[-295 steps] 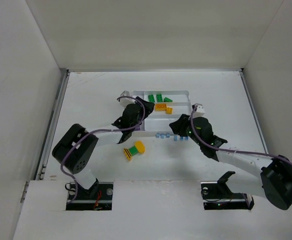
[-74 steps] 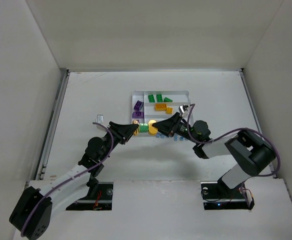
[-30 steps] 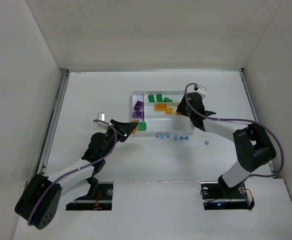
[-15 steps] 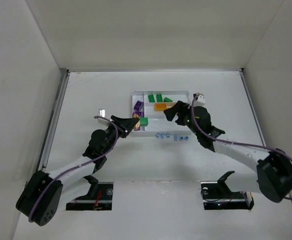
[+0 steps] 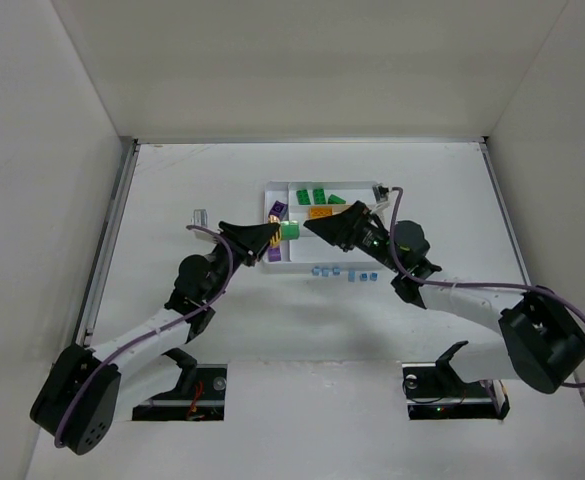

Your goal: Sort the legos into containers by color

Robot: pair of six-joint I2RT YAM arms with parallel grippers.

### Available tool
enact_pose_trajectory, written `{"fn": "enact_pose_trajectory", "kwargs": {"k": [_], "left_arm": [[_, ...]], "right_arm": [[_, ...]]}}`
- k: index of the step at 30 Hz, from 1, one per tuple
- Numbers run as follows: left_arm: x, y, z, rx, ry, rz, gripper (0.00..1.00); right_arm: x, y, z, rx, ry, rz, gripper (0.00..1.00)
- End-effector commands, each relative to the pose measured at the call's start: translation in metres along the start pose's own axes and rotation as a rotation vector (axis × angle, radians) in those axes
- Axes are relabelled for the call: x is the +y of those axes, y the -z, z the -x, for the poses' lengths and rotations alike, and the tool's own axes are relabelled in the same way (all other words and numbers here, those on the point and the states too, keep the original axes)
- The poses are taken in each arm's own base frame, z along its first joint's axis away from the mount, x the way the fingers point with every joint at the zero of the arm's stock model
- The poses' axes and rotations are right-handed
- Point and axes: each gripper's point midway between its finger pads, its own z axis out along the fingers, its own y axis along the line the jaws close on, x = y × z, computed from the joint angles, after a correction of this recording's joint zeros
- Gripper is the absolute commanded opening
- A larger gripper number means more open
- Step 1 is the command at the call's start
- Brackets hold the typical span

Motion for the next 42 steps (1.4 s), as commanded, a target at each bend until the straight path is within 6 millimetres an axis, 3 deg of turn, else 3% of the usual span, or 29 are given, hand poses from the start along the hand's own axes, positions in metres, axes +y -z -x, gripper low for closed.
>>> {"fn": "enact_pose_trajectory", "kwargs": {"k": [1, 7, 12, 18, 26, 32, 42], "left_arm": [[-0.046, -0.001, 0.004, -0.016, 0.014, -0.140, 0.14], [-0.049, -0.001, -0.002, -0.007, 0.013, -0.153, 0.14], [-0.051, -0.002, -0.006, 0.001, 0.014, -0.165, 0.14], [-0.052, -0.001, -0.008, 0.003, 0.014, -0.172, 0.14], [-0.056, 0.000, -0.012, 0.014, 0.012, -0.182, 0.14], [-0.057, 0.002, -0.012, 0.013, 0.007, -0.185, 0.14], [-0.036, 0.013, 0.017, -0.035, -0.020, -0.130, 0.14]], "right_arm": [[0.050, -0.001, -0.006, 0.049, -0.012, 0.200, 1.00], [0.046, -0.006, -0.017, 0.083, -0.044, 0.193, 0.94], [0.053, -0.009, -0.020, 0.097, -0.064, 0.223, 0.75], [0.054, -0.009, -0.016, 0.060, -0.078, 0.231, 0.60], [0.054, -0.007, -0.014, 0.040, -0.102, 0.232, 0.52], [0.054, -0.006, -0.013, 0.037, -0.104, 0.228, 0.41], [0.027, 0.017, 0.011, -0.028, -0.084, 0.153, 0.36]]}}
